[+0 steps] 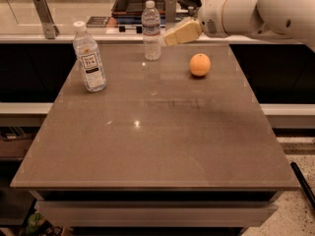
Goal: Pick water bottle
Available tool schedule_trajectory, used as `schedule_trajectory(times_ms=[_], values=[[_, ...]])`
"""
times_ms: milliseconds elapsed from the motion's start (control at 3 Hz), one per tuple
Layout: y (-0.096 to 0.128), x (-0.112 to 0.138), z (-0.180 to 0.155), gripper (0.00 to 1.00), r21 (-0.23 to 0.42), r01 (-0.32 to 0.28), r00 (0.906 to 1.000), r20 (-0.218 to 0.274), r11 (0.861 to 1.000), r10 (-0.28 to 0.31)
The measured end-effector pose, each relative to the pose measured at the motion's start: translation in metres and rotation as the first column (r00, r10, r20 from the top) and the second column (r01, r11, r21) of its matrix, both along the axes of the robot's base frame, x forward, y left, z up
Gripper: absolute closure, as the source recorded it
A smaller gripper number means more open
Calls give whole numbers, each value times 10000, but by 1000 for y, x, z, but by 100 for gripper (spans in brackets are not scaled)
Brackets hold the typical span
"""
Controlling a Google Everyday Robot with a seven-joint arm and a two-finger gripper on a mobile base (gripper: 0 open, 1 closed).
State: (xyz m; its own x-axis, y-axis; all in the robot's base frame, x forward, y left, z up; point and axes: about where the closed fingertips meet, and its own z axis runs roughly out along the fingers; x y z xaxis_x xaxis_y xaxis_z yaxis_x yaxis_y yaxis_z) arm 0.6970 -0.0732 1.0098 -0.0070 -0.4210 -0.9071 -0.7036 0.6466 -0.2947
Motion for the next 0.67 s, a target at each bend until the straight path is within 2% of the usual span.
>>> schedule_trajectory(times_ms=[333,667], values=[[22,21,-6,0,658,-365,9993,-18,9972,367],[35,36,-14,0,1087,-490,9988,-39,9929,498]])
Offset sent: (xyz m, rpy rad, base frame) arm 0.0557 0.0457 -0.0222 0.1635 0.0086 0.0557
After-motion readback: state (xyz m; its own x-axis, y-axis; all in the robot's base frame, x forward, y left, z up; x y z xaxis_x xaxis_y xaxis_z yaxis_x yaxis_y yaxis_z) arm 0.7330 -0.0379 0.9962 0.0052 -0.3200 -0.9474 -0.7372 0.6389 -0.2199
